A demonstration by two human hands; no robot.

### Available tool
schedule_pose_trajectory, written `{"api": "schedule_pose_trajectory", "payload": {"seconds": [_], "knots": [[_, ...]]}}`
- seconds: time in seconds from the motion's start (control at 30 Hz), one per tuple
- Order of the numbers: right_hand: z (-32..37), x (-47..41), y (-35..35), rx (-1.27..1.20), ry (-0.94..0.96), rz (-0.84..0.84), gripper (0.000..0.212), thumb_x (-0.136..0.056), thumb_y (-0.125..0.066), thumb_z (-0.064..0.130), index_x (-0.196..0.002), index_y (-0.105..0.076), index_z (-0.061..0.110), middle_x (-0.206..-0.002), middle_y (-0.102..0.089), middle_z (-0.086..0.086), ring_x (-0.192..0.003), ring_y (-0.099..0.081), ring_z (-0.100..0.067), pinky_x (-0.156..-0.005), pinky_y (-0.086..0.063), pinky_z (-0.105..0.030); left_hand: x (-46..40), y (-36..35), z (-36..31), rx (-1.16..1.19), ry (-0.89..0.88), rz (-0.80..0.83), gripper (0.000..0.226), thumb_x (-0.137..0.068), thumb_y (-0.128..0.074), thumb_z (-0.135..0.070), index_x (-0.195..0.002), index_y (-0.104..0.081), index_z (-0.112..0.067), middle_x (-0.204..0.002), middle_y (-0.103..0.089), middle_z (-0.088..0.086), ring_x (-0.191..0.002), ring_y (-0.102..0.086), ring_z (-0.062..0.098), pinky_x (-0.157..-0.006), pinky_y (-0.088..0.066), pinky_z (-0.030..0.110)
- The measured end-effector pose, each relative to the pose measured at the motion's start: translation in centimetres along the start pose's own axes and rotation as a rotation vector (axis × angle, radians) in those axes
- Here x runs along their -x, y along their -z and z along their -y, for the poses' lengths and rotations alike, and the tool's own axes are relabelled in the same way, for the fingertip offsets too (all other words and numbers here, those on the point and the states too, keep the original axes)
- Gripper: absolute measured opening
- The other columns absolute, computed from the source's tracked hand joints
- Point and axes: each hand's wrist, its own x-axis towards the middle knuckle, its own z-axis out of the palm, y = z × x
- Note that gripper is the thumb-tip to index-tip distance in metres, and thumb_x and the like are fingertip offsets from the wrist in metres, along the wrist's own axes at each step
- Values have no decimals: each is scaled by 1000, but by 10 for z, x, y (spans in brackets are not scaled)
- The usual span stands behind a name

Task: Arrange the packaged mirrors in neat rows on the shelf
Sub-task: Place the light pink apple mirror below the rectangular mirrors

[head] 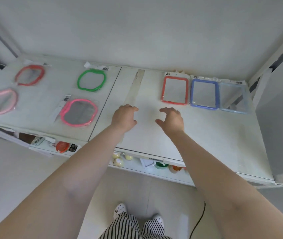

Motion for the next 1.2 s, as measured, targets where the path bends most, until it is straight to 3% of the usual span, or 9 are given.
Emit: {"api": "schedule_pose_trajectory", "payload": {"seconds": [0.3,0.57,0.73,0.97,1.2], "knots": [[72,58,-44,119,176,98,46,-88,-63,25,-132,-53,23,-130,-55,-2,-127,-43,-21,-93,-45,-35,69,35,81,-69,21,3,54,-84,-62,-18,-136,-49,-21,-135,-52,8,-124,-49,29,-97,-43,37],[172,115,-116,130,245,120,42,-87,-64,23,-128,-56,21,-126,-58,-2,-124,-46,-22,-91,-45,-33,167,47,210,-40,102,-53,51,-84,-62,-19,-134,-51,-21,-135,-54,7,-122,-52,28,-94,-46,37],[245,147,-175,157,299,162,45,-86,-65,23,-130,-56,22,-128,-57,-4,-125,-46,-24,-93,-45,-36,228,64,296,-67,110,-68,28,-75,-55,-14,-102,-65,-19,-107,-65,11,-104,-60,35,-75,-49,37],[327,164,-232,201,356,238,46,-84,-62,19,-129,-56,25,-125,-57,-4,-123,-46,-23,-81,-43,-32,260,86,382,-23,214,-86,49,-82,-61,-16,-130,-55,-22,-131,-58,6,-119,-55,30,-92,-50,40],[381,126,-266,211,448,275,48,-83,-61,17,-130,-55,24,-123,-57,-4,-122,-46,-23,-87,-47,-36,233,106,438,-5,258,-127,45,-84,-61,-15,-129,-56,-20,-119,-61,10,-109,-58,31,-80,-47,35]]}}
